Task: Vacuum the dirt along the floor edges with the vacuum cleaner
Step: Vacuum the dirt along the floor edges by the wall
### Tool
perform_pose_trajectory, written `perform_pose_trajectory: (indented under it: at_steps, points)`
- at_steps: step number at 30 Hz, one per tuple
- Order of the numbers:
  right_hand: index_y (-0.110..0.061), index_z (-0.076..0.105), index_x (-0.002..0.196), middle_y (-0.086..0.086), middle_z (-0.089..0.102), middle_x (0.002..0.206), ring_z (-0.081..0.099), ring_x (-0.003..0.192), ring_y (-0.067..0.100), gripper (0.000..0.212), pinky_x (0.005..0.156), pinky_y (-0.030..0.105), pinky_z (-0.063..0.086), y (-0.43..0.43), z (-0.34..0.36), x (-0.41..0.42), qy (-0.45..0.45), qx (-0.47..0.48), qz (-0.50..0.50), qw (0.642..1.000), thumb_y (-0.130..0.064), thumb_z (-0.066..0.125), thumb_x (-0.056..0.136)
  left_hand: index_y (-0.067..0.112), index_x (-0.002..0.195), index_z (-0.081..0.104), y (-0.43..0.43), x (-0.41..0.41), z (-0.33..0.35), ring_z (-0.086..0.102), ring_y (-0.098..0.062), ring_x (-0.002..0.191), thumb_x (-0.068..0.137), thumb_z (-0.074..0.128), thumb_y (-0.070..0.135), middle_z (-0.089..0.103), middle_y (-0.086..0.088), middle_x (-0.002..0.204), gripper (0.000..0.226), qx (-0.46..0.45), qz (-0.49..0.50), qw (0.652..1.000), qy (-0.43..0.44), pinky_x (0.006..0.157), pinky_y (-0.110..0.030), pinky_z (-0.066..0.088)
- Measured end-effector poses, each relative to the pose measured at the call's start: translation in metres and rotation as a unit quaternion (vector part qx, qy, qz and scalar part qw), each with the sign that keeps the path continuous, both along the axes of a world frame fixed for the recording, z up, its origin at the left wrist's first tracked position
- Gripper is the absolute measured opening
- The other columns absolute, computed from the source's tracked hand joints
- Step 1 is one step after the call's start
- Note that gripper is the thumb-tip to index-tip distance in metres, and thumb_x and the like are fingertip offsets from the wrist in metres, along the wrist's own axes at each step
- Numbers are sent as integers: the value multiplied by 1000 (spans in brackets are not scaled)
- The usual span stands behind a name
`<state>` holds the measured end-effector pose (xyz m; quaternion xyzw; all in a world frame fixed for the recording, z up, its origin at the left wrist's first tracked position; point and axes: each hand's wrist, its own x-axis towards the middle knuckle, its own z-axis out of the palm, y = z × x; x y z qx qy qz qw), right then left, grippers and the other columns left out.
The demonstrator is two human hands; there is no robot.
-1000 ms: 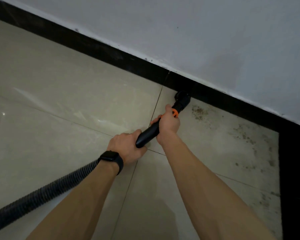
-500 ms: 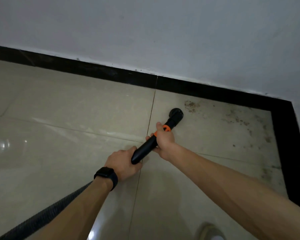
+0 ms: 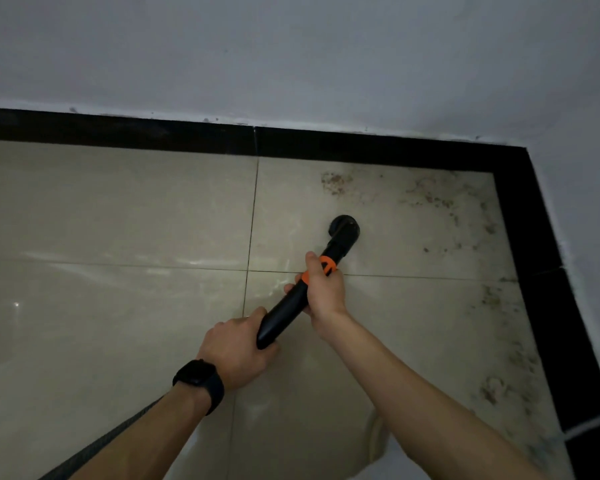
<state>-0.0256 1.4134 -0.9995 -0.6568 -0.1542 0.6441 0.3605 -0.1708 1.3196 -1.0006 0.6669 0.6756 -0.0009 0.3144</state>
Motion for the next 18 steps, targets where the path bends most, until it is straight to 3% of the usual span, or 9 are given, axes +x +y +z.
perform_pose_trajectory:
  at_steps: [4, 18]
  points:
    - [-8, 52, 117, 1, 62, 67, 70, 55, 22, 37, 55, 31, 58, 11, -6, 4, 3, 13, 15, 1000, -38, 67, 100, 38, 96, 34, 6, 8, -7, 55, -12, 61, 83, 53, 54, 53, 13, 73, 28, 14, 21, 999, 20, 56, -26, 43]
    - [-11, 52, 114, -1, 65, 66, 72, 59, 24, 37, 63, 38, 60, 44, -21, -4, 2, 37, 66, 997, -41, 66, 99, 37, 96, 33, 27, 8, -23, 59, -18, 66, 81, 53, 54, 53, 12, 75, 30, 34, 65, 997, 27, 61, -29, 51]
